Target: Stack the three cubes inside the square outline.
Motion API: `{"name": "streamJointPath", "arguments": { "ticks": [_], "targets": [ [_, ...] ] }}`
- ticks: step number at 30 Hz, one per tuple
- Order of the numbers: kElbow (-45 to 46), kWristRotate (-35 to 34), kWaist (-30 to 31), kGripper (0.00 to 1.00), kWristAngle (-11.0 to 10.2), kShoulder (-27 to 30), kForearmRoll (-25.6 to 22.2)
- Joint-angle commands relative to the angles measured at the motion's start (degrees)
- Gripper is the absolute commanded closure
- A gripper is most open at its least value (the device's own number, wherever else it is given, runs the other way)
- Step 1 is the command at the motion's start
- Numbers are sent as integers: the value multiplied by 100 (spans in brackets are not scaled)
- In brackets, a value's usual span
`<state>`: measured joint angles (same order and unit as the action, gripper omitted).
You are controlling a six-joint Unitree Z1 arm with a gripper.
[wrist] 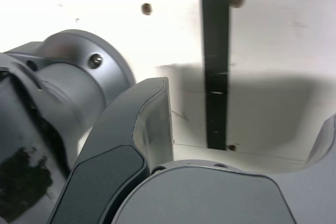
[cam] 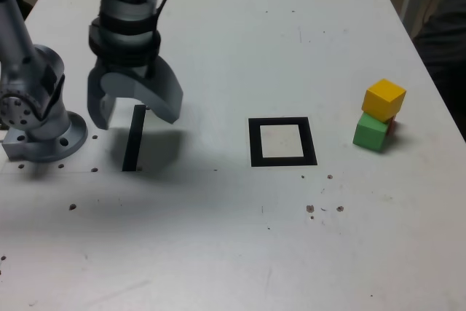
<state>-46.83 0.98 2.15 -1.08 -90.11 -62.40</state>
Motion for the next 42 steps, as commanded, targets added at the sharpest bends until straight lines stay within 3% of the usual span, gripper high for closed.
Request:
{"name": "streamJointPath", "arguments": {
  "ticks": [1, 17, 42],
  "targets": [
    [-226, 61, -13, 1, 17, -116, -95],
    [-2805, 361, -13, 1, -42, -1145, -1306],
    [-6944, 499, -13, 1, -4, -3132, -2485]
  ]
}}
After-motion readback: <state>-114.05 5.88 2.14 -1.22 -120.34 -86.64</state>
